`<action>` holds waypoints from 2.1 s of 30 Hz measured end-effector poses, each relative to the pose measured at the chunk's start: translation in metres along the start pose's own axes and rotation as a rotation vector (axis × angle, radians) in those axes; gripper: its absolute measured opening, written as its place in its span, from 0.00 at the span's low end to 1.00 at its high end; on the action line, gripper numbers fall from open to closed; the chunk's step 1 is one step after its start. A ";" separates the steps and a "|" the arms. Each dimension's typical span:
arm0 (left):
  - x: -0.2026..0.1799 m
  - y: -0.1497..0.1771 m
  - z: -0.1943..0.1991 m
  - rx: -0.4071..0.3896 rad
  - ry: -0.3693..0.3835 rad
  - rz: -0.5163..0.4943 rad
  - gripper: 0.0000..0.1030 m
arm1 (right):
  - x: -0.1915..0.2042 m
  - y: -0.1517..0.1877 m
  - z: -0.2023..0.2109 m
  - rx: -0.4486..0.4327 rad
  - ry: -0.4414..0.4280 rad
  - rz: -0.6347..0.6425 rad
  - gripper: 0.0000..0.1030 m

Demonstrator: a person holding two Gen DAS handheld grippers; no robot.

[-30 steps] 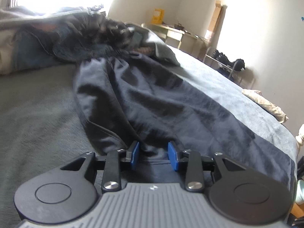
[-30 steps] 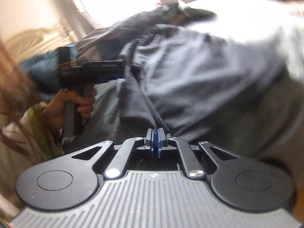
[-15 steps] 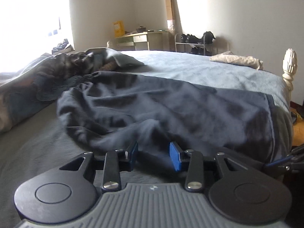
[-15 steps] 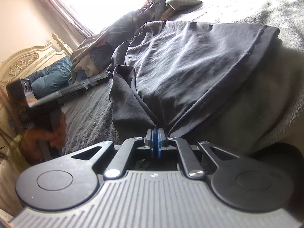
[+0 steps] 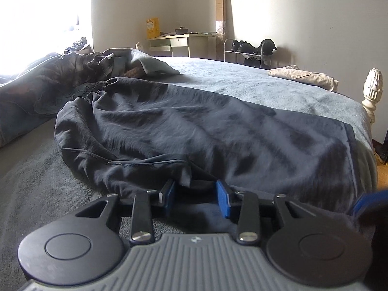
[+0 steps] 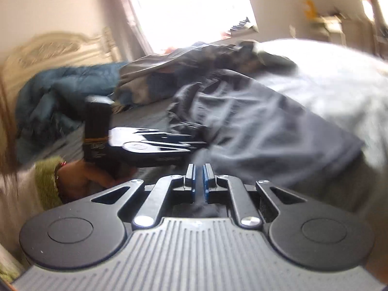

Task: Fold clothes

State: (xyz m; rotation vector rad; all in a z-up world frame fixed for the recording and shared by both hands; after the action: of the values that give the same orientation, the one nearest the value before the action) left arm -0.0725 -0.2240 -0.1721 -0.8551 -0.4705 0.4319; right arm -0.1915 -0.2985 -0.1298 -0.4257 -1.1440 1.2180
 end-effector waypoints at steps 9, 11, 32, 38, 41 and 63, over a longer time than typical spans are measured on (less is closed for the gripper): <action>-0.024 0.008 0.050 -0.070 -0.003 -0.175 0.38 | -0.046 0.018 -0.045 0.184 -0.025 -0.249 0.01; -0.049 0.015 0.063 -0.097 -0.005 -0.326 0.39 | -0.058 0.017 -0.049 0.220 -0.077 -0.342 0.00; -0.152 0.055 0.074 -0.140 0.055 -0.993 0.37 | -0.081 0.020 -0.064 0.437 -0.247 -0.719 0.00; -0.163 0.050 0.058 -0.166 0.037 -0.995 0.37 | -0.083 0.021 -0.064 0.441 -0.252 -0.759 0.00; -0.167 0.047 0.052 -0.163 0.031 -1.004 0.37 | -0.084 0.021 -0.068 0.449 -0.259 -0.798 0.00; -0.126 0.005 0.011 -0.037 0.295 -0.616 0.14 | -0.101 0.028 -0.067 0.461 -0.328 -0.982 0.00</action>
State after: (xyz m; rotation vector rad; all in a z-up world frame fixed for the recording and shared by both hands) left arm -0.1823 -0.2817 -0.1972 -0.7487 -0.4423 -0.2669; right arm -0.1400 -0.3584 -0.2256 0.6563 -1.0797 0.6291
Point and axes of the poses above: each gripper's, at about its wrist camera, not at the fingertips, and z roughly against the way its jaws point, x to its left, y to its underside, the point moved 9 cm from there along -z, roughly the way its jaws point, and after that the axes turned 12 degrees about -z, right-handed, at the moved point
